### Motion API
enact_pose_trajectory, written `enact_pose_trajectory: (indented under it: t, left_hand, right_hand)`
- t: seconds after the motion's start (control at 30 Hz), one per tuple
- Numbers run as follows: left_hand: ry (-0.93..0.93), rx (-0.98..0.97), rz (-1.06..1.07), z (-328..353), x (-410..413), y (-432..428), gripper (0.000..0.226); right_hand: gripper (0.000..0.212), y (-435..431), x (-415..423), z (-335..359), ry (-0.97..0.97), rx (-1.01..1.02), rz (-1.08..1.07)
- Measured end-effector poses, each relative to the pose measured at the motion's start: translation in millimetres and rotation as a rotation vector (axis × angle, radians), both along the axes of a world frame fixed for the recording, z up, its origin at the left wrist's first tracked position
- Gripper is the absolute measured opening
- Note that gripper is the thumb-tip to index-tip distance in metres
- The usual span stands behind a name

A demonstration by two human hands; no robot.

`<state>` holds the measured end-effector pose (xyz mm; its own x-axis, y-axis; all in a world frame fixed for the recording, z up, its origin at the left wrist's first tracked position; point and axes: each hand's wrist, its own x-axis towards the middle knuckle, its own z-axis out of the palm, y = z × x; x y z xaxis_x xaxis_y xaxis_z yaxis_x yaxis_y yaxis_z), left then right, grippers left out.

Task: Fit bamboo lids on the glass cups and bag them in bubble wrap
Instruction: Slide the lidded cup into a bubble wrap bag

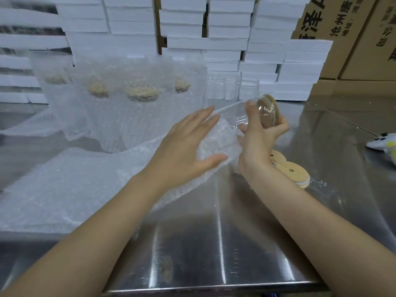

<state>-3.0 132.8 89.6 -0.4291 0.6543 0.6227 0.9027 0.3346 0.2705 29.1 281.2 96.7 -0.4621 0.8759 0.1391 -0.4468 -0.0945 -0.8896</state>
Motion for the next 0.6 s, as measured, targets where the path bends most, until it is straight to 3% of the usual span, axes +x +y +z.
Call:
enact_pose_trajectory:
  t: [0.07, 0.2, 0.3, 0.4, 0.47, 0.6]
  left_hand:
    - [0.104, -0.092, 0.035, -4.0, 2.0, 1.6, 0.085]
    - [0.246, -0.002, 0.060, -4.5, 2.8, -0.8, 0.084]
    - [0.311, 0.026, 0.083, -2.7, 3.5, 0.0, 0.097]
    - [0.194, 0.046, 0.020, -0.5, 6.8, 1.3, 0.104]
    - [0.057, 0.091, 0.001, 3.3, 4.7, -1.6, 0.106]
    - [-0.219, -0.013, 0.140, 8.3, -4.9, -10.3, 0.110]
  right_hand:
    - [0.067, -4.1, 1.9, -0.6, 0.005, -0.030, 0.048]
    - [0.062, -22.8, 3.9, -11.0, -0.035, -0.026, 0.159]
    - [0.055, -36.6, 2.8, -23.3, -0.039, -0.072, 0.273]
    - [0.051, -40.5, 1.7, -23.6, -0.023, -0.005, 0.291]
    - [0.051, -32.5, 2.9, -13.4, 0.015, 0.059, 0.194]
    - [0.053, -5.8, 9.4, 9.6, 0.078, 0.073, 0.050]
